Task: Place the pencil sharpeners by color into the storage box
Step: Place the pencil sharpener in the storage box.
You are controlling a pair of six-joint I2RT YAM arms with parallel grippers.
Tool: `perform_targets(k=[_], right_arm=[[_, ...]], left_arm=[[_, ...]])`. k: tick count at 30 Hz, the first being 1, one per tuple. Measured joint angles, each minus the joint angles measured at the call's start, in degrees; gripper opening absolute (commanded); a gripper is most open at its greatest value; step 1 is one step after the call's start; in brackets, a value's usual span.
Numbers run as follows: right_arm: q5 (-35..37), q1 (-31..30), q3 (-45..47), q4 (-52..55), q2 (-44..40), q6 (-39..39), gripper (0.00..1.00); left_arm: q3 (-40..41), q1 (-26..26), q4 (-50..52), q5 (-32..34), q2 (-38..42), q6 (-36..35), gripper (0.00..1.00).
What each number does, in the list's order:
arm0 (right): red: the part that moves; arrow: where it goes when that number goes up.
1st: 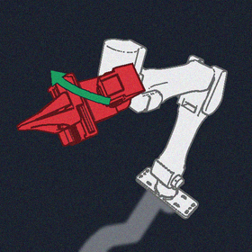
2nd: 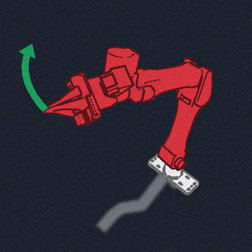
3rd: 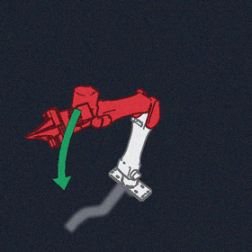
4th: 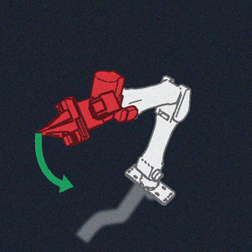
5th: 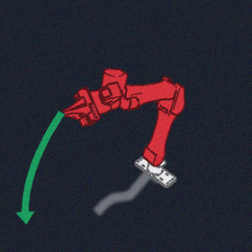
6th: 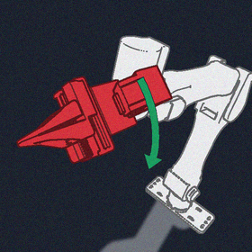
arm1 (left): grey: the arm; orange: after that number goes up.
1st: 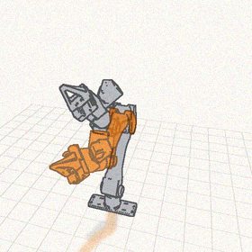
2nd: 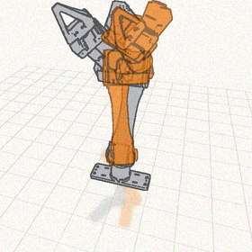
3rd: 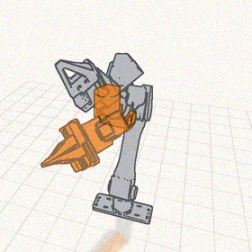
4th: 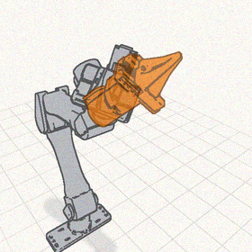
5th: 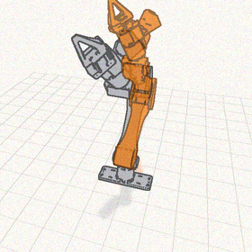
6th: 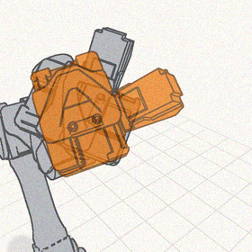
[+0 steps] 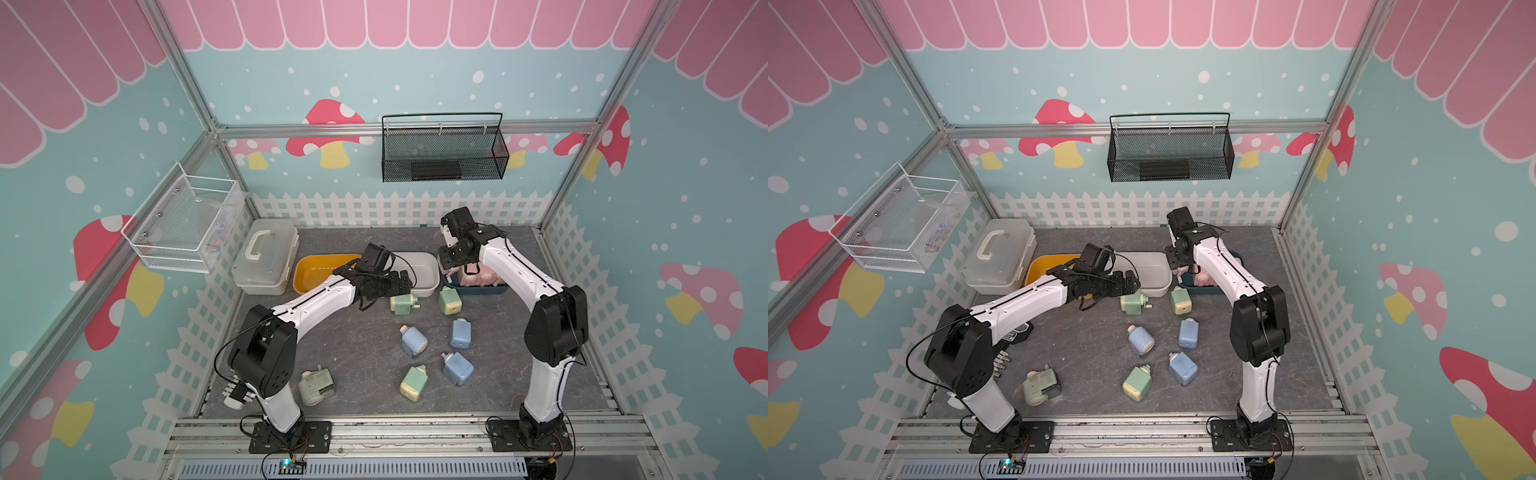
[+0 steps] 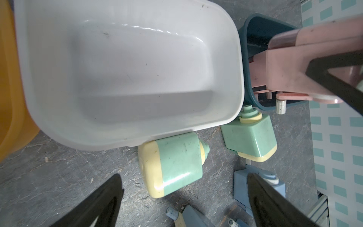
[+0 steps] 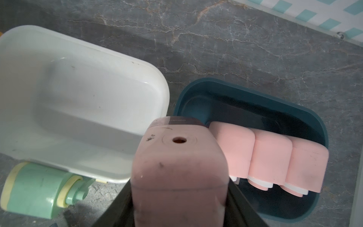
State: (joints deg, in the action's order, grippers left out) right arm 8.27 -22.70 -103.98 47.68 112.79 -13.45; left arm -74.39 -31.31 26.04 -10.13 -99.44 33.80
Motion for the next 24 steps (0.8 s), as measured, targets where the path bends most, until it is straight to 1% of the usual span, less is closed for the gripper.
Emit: perform_targets(k=[3,7,13,18,24], right_arm=[[1.3,0.0,-3.6,2.9,3.6,-1.6,0.0],[3.7,0.0,-5.7,6.2,6.3,-3.9,0.0],[5.5,0.0,-7.2,9.1,7.0,-6.7,0.0],[6.0,0.0,-8.3,10.0,7.4,-7.4,0.0],[6.9,0.1,-11.4,10.4,9.9,-7.6,0.0]], left_arm=[[0.0,0.0,0.1,0.0,0.0,0.0,0.99],[0.0,0.0,0.4,0.0,0.0,0.0,0.99],[0.0,0.0,0.9,0.0,0.0,0.0,0.99],[0.1,0.0,1.2,0.0,0.0,0.0,0.99],[0.3,0.0,1.4,0.0,0.0,0.0,0.99]])
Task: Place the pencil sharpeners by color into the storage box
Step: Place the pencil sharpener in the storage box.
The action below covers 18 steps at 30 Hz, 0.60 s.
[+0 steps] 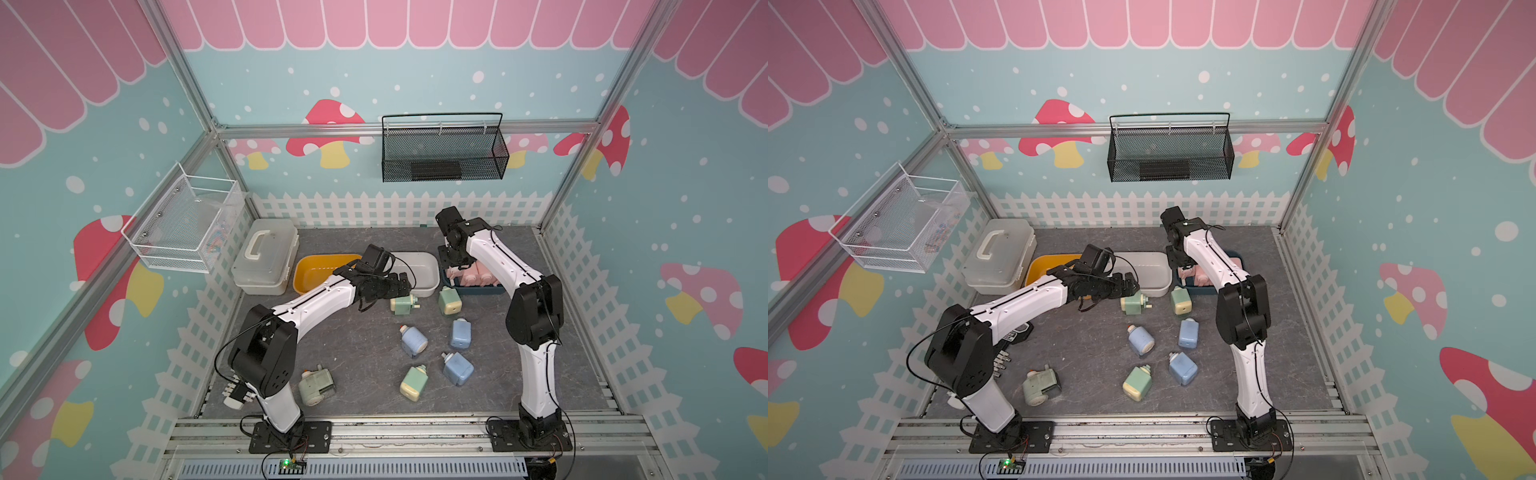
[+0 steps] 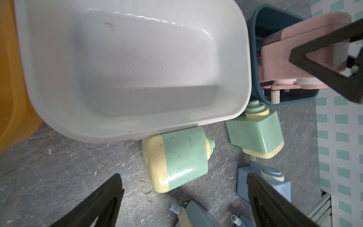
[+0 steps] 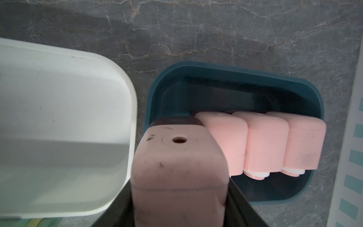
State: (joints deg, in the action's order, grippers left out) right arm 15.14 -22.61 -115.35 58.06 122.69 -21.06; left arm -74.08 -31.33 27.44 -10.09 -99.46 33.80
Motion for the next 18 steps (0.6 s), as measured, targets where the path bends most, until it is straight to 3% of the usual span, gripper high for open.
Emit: perform_targets(k=[18], right_arm=[[-0.9,0.6,-5.4,1.9,6.6,1.9,0.03]], left_arm=[[0.5,0.0,0.4,0.5,0.0,0.0,0.99]])
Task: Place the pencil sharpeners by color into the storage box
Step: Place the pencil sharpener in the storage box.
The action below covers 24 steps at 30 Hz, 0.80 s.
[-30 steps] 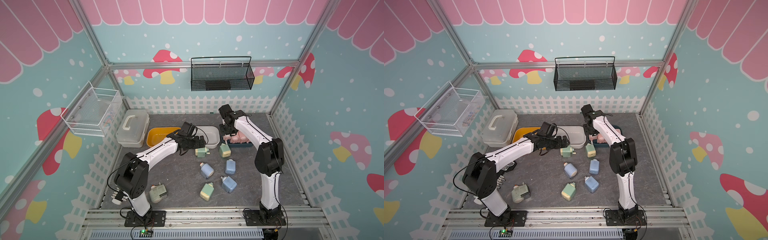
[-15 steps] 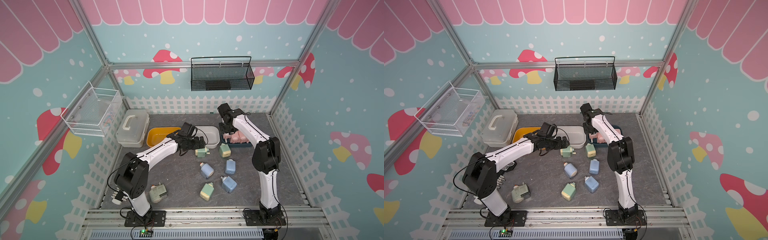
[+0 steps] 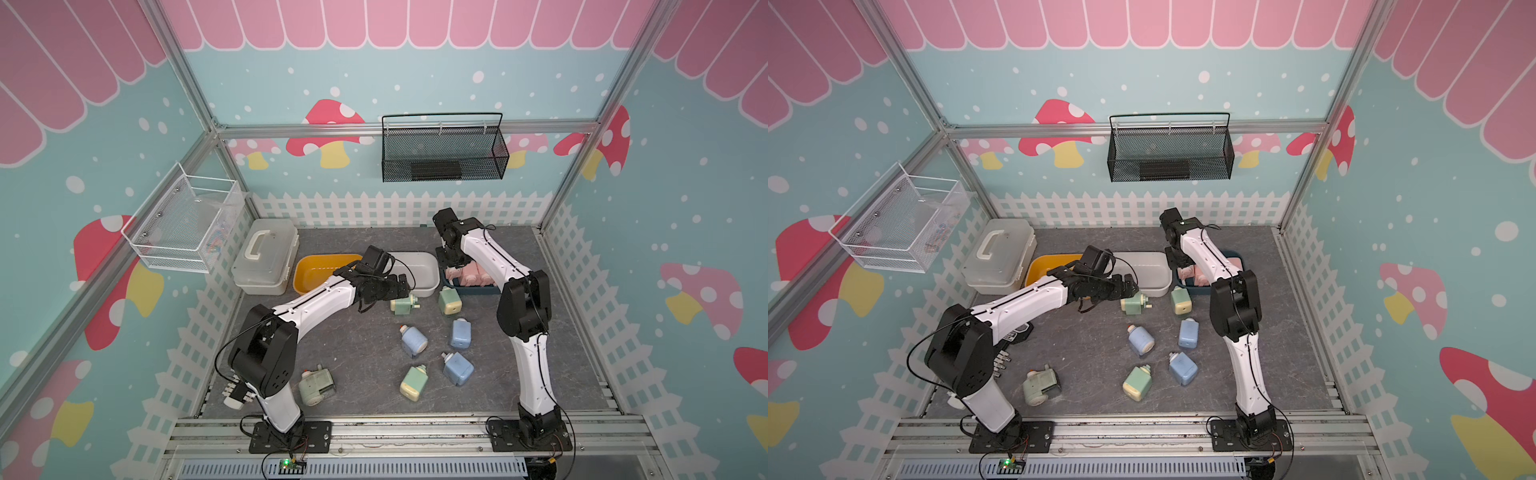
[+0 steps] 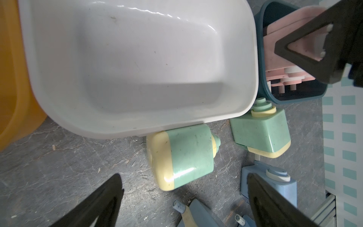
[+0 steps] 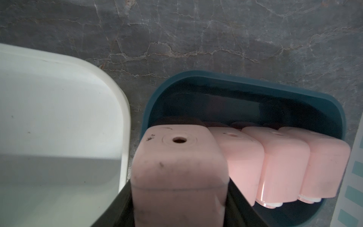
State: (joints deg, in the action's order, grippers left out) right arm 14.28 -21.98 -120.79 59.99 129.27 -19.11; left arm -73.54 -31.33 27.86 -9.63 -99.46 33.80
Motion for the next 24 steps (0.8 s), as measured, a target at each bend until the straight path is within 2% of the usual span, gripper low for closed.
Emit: perform_targets(k=[9,16,24], right_arm=[[-0.6,0.1,0.0,2.2,1.5,-3.1,0.29],[-0.3,0.1,-0.2,2.3,1.5,-4.3,0.36],[-0.3,0.1,-0.4,2.4,1.5,-5.2,0.5]], left_arm=[[0.0,0.0,0.7,0.0,0.0,-0.7,0.99],[0.0,0.0,1.1,0.2,0.0,-1.4,0.99],[0.0,0.0,1.7,0.5,0.0,-1.7,0.99]])
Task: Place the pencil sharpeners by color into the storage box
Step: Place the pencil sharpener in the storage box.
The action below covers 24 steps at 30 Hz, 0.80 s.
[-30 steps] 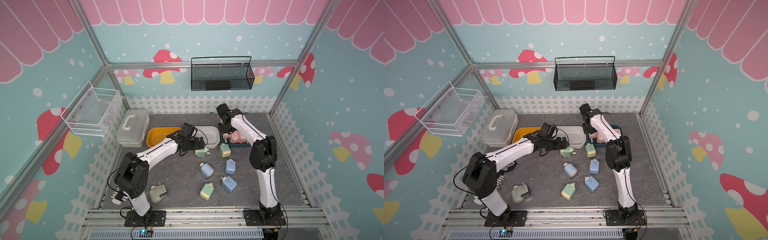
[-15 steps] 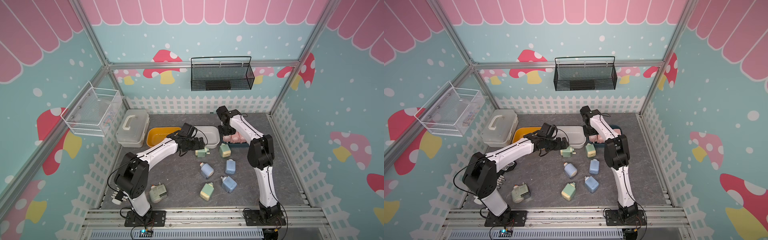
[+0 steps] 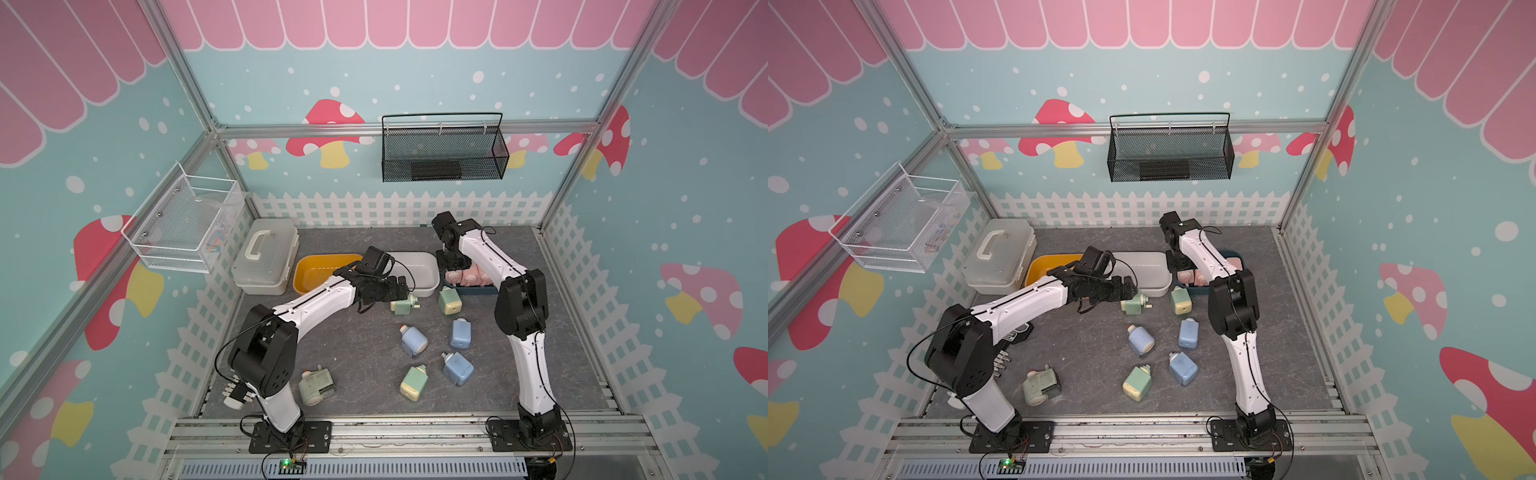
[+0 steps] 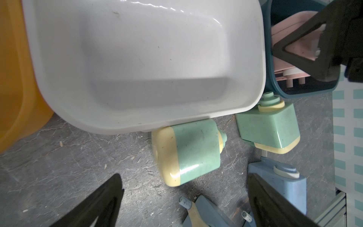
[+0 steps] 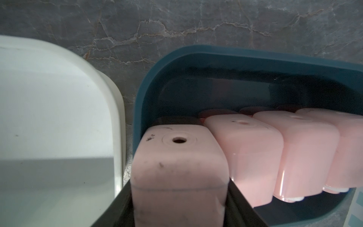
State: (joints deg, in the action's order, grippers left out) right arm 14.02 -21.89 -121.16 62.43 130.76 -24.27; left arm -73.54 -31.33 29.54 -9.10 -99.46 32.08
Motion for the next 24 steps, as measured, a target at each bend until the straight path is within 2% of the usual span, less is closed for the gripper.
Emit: perform_targets(k=[5,7,24], right_arm=[[0.0,0.0,-0.1,0.1,0.0,0.0,0.55],[0.0,0.0,-0.1,0.2,0.0,0.0,0.6],[0.2,0.0,-0.1,0.8,-0.1,0.4,0.65]], left_arm=[[0.0,0.0,0.4,0.2,0.0,-0.2,0.99],[0.0,0.0,0.5,0.3,0.0,-0.2,0.99],[0.0,0.0,0.9,0.9,-0.1,-0.2,0.99]])
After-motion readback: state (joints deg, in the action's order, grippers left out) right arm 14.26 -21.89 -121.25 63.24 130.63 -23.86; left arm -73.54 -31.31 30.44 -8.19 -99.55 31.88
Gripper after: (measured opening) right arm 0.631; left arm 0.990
